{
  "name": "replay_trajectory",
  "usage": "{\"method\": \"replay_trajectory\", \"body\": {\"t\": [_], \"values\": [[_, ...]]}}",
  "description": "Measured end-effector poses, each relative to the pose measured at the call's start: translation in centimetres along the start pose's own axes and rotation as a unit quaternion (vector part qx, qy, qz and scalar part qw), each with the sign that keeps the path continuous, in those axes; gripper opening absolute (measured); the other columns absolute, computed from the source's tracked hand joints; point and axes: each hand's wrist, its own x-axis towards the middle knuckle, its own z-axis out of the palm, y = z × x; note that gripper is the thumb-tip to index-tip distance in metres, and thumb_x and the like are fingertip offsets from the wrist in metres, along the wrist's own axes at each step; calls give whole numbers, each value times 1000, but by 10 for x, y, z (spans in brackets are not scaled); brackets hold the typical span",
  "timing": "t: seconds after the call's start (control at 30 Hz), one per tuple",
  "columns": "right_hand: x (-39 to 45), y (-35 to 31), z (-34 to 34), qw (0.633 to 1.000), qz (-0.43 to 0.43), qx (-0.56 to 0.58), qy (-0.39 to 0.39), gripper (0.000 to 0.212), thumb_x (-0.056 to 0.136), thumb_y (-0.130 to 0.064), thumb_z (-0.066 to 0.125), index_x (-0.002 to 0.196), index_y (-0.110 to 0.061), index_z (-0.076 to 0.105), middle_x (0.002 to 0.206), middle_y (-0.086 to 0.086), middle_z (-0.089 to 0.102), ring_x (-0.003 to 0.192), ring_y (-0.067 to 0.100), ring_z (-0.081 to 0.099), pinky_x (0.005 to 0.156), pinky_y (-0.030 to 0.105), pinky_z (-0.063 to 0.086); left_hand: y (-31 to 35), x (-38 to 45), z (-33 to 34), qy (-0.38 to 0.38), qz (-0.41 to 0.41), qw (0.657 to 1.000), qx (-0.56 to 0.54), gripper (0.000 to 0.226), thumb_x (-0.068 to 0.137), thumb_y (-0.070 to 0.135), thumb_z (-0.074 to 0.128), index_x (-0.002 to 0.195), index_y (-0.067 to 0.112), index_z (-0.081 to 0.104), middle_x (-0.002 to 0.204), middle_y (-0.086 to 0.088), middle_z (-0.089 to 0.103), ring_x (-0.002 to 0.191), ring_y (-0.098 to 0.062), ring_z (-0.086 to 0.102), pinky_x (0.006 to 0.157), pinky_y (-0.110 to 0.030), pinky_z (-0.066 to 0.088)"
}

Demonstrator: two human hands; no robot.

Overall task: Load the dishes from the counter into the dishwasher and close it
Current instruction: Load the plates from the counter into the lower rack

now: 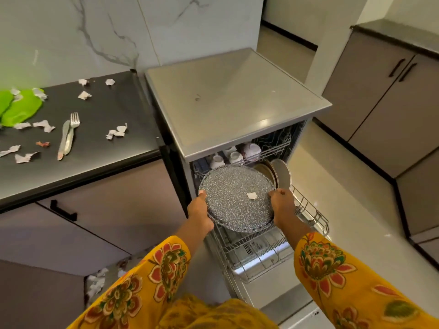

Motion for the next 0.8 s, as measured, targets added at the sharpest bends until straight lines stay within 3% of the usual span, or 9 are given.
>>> {"method": "replay_trajectory", "body": {"t": [0.13,0.2,0.3,0.43,0.57,0.6,0.67,0.73,0.8], "values": [[10,27,-3,996,23,-84,-25,9,87,-13,53,94,-15,47,71,3,45,68,21,45,61,30,35,-8,10,3,28,-4,999,35,28,96,27,54,113,5,53,105,-11,59,88,-26,57,88,-37,47],[12,37,-3,989,43,-134,-36,5,89,-12,52,94,-13,51,73,5,51,73,25,50,66,30,39,-10,14,4,38,-7,997,66,26,96,26,54,111,5,52,106,-11,57,90,-26,56,87,-37,47],[24,54,1,980,69,-177,-57,17,84,-11,57,97,-3,65,90,15,66,89,33,63,79,38,54,-11,30,9,45,-17,994,95,26,97,25,53,115,7,51,102,-9,58,90,-25,56,85,-38,47],[30,63,4,973,57,-202,-97,13,84,-6,57,75,-9,65,90,18,68,85,32,64,82,44,54,-6,49,20,49,-26,994,96,18,98,16,50,113,7,50,94,-9,58,79,-22,56,83,-36,47],[43,65,10,957,13,-251,-146,20,89,-11,56,70,-16,60,73,3,60,70,17,55,62,24,44,-2,74,44,52,-18,993,106,30,97,6,46,127,6,46,122,-15,54,105,-30,55,85,-41,45],[49,65,13,948,2,-272,-166,26,91,-14,55,66,-20,56,72,3,59,70,18,55,61,23,43,-2,79,52,49,-14,992,116,35,97,4,45,133,7,43,129,-16,51,115,-33,51,88,-43,43],[61,65,19,920,-9,-327,-214,30,94,-18,50,64,-19,53,74,5,58,79,22,56,72,29,49,0,92,67,37,-13,991,131,45,97,1,43,140,14,40,140,-14,44,128,-36,42,99,-47,39],[75,62,25,893,-19,-369,-258,25,96,-19,46,87,-7,64,95,11,64,96,26,57,89,32,46,3,112,80,24,-17,989,143,49,97,-1,43,141,19,40,142,-13,42,130,-36,40,103,-48,35],[91,62,31,879,-31,-379,-288,30,94,-21,51,117,-4,60,122,13,59,114,27,53,97,32,42,5,138,90,17,-22,985,169,50,95,0,46,140,21,41,142,-14,42,123,-35,45,101,-47,38]]}}
